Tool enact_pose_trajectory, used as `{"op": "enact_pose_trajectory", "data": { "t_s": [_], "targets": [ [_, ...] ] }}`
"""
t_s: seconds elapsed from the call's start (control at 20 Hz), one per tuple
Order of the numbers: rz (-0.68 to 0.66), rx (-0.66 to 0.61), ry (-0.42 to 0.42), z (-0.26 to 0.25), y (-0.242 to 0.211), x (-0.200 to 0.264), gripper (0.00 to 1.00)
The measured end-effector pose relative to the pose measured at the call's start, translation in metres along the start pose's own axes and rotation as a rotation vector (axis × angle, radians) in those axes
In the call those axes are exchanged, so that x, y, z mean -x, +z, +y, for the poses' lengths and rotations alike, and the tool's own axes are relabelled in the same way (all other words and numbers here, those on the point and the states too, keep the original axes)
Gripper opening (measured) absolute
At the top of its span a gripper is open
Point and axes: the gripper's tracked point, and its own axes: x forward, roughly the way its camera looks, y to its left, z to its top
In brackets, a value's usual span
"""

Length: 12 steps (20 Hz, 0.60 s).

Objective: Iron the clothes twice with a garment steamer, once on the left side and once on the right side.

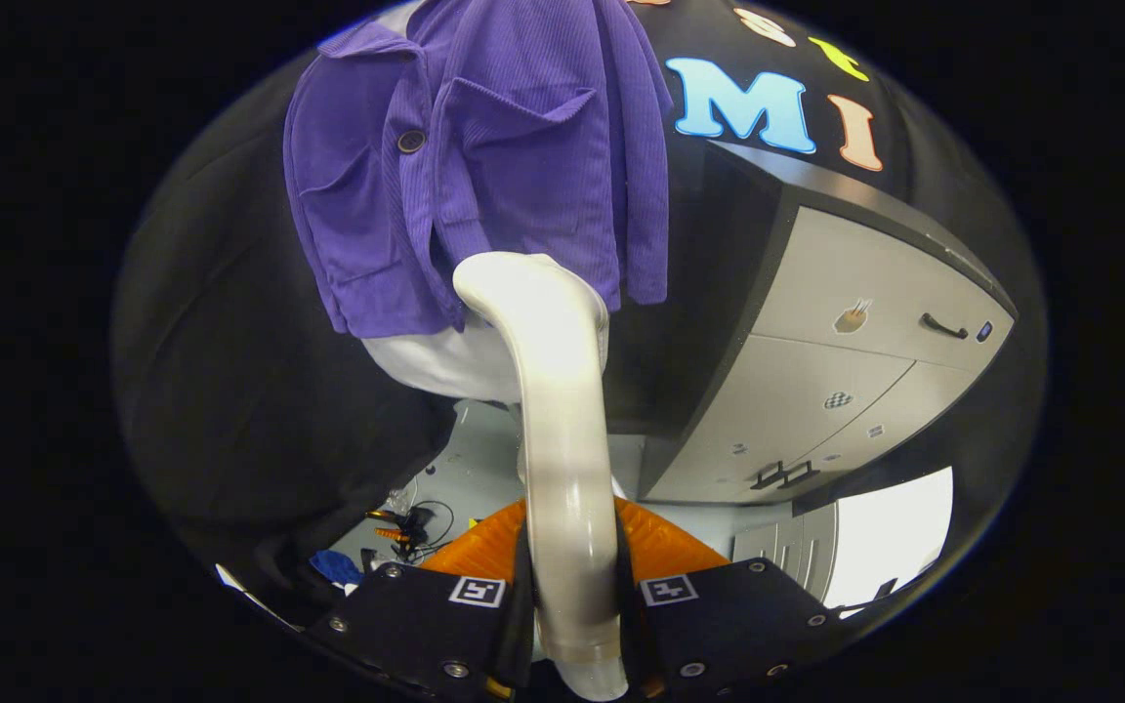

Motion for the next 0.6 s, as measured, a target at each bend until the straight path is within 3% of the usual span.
{"op": "enact_pose_trajectory", "data": {
  "t_s": [0.25,0.6],
  "targets": [
    [0.018,-0.019,0.046,0.003,-0.024,0.021,0.36],
    [-0.092,-0.001,0.155,0.030,0.015,0.088,0.36]
  ]
}}
